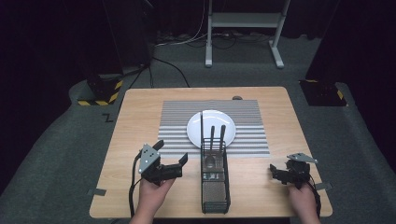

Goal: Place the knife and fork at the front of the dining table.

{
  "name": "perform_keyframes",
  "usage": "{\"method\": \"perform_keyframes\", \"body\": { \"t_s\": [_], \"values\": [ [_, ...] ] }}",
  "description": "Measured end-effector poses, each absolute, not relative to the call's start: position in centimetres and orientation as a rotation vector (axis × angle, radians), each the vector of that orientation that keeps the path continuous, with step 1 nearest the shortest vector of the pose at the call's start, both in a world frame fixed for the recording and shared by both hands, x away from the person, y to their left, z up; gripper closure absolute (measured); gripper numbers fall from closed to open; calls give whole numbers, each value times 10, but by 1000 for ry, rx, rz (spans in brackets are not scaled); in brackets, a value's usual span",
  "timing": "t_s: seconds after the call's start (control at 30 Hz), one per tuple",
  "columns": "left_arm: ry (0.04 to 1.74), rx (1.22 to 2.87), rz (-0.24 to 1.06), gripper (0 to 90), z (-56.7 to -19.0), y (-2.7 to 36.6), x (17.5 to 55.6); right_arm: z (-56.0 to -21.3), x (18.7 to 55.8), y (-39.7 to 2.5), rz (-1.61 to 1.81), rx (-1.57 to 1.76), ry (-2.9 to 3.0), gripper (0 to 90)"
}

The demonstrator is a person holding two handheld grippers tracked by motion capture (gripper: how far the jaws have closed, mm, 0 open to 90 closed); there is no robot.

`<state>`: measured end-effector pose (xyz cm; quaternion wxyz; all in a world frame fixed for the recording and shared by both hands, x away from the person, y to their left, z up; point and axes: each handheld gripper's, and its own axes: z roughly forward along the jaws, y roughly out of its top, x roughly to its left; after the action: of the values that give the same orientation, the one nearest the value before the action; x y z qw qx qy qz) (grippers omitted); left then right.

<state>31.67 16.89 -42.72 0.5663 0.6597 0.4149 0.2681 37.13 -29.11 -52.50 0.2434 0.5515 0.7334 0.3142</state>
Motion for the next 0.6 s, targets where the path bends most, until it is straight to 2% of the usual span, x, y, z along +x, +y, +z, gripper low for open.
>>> {"method": "perform_keyframes", "body": {
  "t_s": [0.3, 0.6],
  "values": [
    [981, 1557, 592, 5, -422, 156, 334, -525, 374, -290, 867, 1491, 2024, 96],
    [963, 1557, 639, 40, -418, 135, 347, -525, 374, -290, 866, 1487, 2025, 97]
  ]
}}
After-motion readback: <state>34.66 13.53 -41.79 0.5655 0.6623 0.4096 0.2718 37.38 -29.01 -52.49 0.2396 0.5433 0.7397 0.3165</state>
